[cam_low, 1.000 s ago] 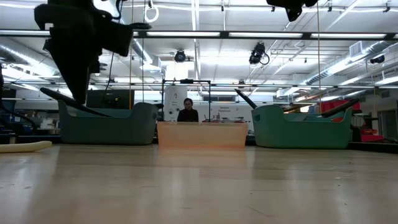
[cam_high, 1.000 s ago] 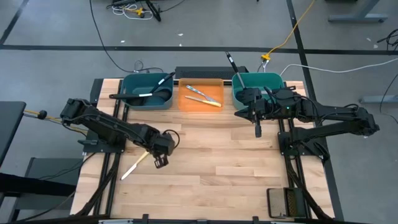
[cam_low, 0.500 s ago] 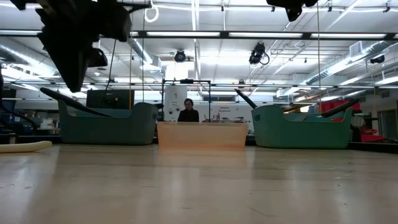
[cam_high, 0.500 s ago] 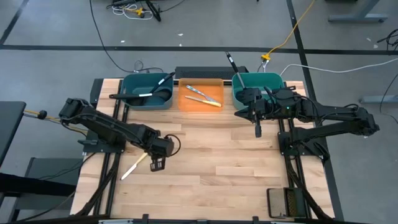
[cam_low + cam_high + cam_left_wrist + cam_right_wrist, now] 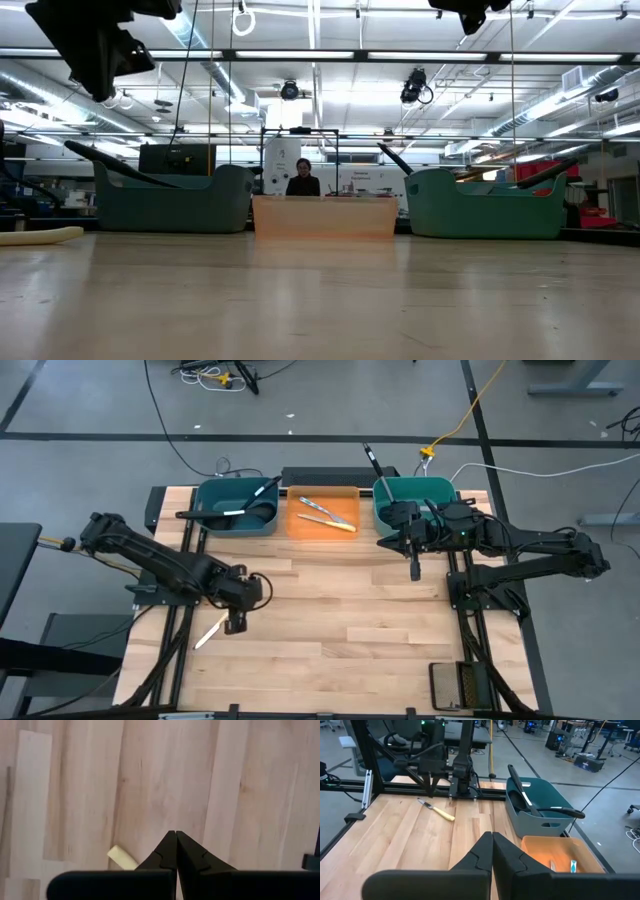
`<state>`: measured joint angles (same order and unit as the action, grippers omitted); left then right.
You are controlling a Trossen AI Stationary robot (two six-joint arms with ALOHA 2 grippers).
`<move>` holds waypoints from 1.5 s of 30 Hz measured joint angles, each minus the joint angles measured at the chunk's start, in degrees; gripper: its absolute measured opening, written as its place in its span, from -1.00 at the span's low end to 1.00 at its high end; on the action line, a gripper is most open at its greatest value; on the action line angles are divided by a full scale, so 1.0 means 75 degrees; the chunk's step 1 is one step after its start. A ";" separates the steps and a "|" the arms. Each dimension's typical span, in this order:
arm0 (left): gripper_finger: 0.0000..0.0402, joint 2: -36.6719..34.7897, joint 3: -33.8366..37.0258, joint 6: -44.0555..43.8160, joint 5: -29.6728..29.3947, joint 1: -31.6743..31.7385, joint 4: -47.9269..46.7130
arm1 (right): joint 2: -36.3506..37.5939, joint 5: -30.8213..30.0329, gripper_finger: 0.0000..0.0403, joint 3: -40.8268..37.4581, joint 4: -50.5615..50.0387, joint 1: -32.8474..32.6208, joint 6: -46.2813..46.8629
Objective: Pick & Place Kitchen Items
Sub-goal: Put the yellow knife into the orange bin
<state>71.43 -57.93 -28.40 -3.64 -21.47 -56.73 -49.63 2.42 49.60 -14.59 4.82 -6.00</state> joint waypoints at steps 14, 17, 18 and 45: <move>-0.98 -0.0170 0.0003 0.0514 -0.0666 0.0009 -0.0234 | 0.0000 -0.0003 -0.96 0.0000 0.0009 0.0000 -0.0037; -0.97 -0.0170 0.0003 0.0533 -0.0772 0.0009 -0.0236 | 0.0000 -0.0001 -0.96 0.0000 0.0009 0.0000 -0.0005; -0.98 -0.0170 0.0003 0.0533 -0.0770 0.0009 -0.0236 | 0.0000 -0.0003 -0.96 0.0000 0.0009 0.0000 -0.0005; -0.93 -0.0600 0.2075 0.0691 -0.0217 0.0012 0.0428 | 0.0000 -0.0058 -0.96 0.0000 -0.0097 -0.0003 0.0139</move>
<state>66.93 -42.37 -23.22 -5.26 -21.39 -53.52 -49.63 1.98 49.60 -15.31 4.80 -4.96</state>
